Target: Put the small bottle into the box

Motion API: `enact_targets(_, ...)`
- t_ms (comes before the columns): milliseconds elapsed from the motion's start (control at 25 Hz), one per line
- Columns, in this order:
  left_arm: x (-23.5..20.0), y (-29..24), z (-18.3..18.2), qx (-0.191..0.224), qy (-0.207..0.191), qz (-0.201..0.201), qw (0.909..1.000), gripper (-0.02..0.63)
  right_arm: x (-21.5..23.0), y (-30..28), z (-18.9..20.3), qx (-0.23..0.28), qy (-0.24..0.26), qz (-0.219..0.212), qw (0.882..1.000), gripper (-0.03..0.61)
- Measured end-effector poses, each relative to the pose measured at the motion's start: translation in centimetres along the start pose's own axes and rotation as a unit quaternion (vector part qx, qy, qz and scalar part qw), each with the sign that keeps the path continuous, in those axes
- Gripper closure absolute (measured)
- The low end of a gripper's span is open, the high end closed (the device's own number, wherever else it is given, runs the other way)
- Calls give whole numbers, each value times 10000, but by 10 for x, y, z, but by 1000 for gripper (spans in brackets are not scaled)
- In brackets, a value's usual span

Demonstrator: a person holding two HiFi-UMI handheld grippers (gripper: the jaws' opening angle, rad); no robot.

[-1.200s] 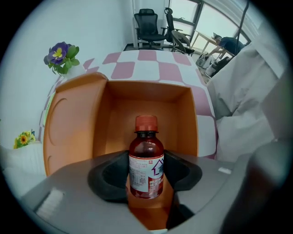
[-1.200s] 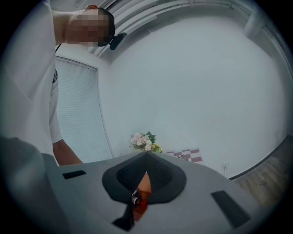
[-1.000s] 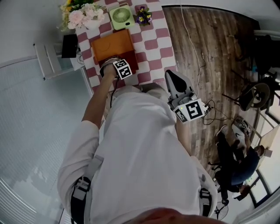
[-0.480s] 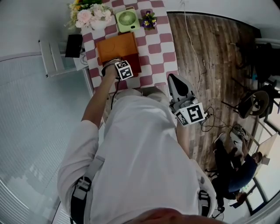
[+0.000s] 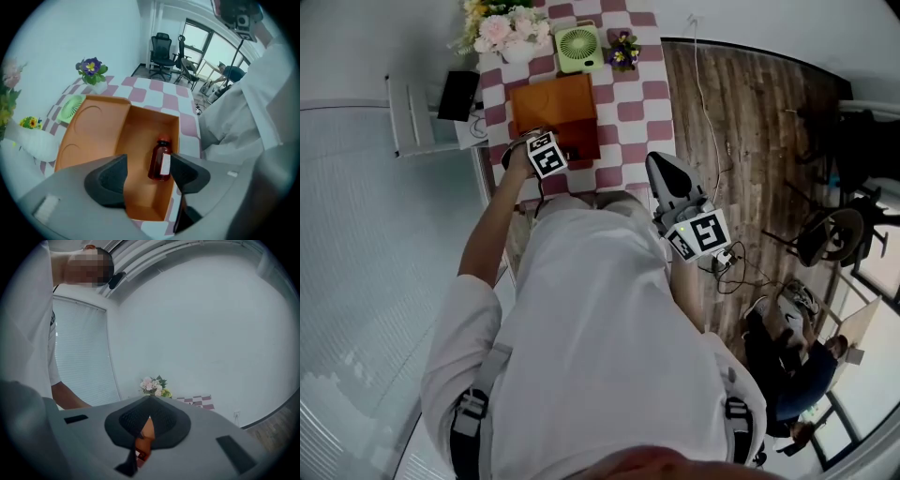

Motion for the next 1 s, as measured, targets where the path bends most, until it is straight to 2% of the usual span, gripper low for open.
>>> enact_targets(160,7,25,5,561,322,-173,9978,343,-8,-12,-4,-13,69,-223,9997,577)
enact_targets(280,18,50,6,1163,590,-246,9911,367,-15,-18,-8,-10,120,-368,9992,577)
enact_targets(440,39,94,8,2321,987,-583,9659,420,-28,-26,-13,-14,206,-547,9983,577)
enact_targets(640,73,143,10,3250,1134,-1154,9318,456,-44,-36,-17,-12,346,-773,9964,577)
enact_targets(840,100,178,8,3781,1122,-1601,9049,507,-66,-40,-19,-79,524,-988,9937,577)
enact_targets(1000,112,195,9,4098,1119,-1689,8894,558,-80,-42,-21,-132,618,-1068,9923,577)
Point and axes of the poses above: the fingertips, and each gripper's own axes: y backward along the fingers, x to its right, z out of its underside, the point moved 8 cm from there along y, backward along the fingers, and after that the axes turned 11 degrees about z, right-handed, at the moved point
